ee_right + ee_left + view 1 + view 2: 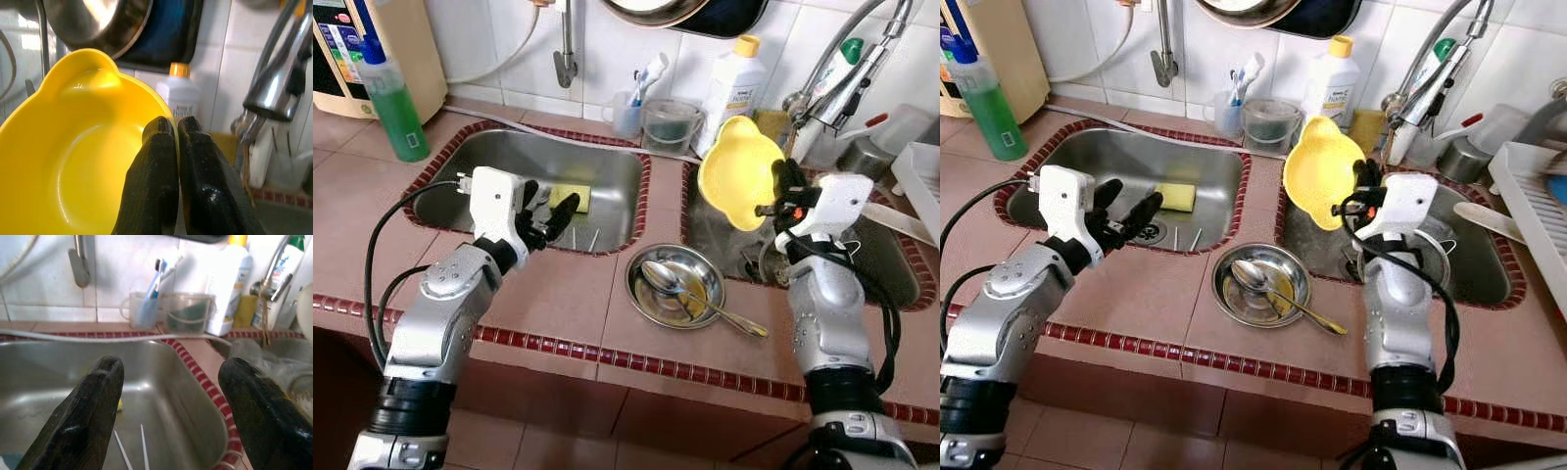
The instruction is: Kitchen organization
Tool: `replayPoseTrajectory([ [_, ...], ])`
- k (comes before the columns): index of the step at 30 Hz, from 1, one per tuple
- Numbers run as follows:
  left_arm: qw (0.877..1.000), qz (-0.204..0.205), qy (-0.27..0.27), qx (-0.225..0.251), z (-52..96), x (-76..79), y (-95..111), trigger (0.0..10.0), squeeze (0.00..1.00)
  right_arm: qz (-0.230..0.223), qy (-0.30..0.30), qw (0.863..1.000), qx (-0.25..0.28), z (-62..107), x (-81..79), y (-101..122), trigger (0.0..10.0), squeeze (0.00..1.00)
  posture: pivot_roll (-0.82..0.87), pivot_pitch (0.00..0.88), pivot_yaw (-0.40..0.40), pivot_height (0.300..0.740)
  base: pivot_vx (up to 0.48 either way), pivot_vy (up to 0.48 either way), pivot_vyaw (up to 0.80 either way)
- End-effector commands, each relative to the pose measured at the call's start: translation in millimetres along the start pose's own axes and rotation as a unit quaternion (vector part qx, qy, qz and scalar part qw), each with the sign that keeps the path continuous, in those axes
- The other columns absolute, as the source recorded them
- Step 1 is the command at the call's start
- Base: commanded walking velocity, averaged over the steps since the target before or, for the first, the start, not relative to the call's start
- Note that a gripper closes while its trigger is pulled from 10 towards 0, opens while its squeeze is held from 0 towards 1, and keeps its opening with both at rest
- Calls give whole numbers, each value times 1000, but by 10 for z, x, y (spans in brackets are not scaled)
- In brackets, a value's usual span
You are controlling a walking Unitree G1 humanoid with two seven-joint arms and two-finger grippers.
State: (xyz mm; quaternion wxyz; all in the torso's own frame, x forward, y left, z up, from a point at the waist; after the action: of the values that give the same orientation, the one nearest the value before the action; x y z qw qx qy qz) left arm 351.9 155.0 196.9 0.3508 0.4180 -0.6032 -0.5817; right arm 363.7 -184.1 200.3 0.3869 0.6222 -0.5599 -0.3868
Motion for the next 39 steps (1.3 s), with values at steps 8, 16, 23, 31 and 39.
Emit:
replayPoseTrajectory([
  [8, 1000, 0, -5, 13, -69, 4, 27, 10000, 0, 19, -3, 1000, 22, 12, -107, 103, 10000, 0, -100, 16, -56, 740, 0, 263, 0],
  [16, 1000, -4, -11, 16, -98, 8, 23, 10000, 0, 23, -1, 1000, 20, 40, -149, 110, 10000, 0, -100, 17, -59, 740, 0, 283, 0],
  [23, 1000, -6, -16, 18, -107, 17, 29, 10000, 0, 26, -1, 1000, 17, 44, -143, 115, 10000, 0, -99, 19, -60, 740, 0, 302, 0],
  [31, 1000, -9, -21, 16, -106, 13, 27, 10000, 0, 25, 0, 1000, 14, 47, -177, 107, 10000, 0, -95, 23, -58, 740, 0, 309, 0],
  [39, 999, -12, -26, 15, -100, 14, 35, 10000, 0, 25, 0, 1000, 12, 54, -183, 105, 10000, 0, -93, 27, -55, 740, 0, 311, 0],
])
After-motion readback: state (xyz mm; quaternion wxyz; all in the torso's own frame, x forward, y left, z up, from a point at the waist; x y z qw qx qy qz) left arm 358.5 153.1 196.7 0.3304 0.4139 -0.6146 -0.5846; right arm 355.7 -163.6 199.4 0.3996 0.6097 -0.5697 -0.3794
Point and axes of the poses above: a point about 5 cm out from each wrist's last joint towards the gripper, its own z axis pointing back from the gripper into the wrist, its own y axis along the axis of the wrist's last joint, x = y × z, the point moved 2 cm from there along -z, pointing out of the wrist towards the gripper, and after that the axes turned 3 degrees about -z, right-handed, at the moved point
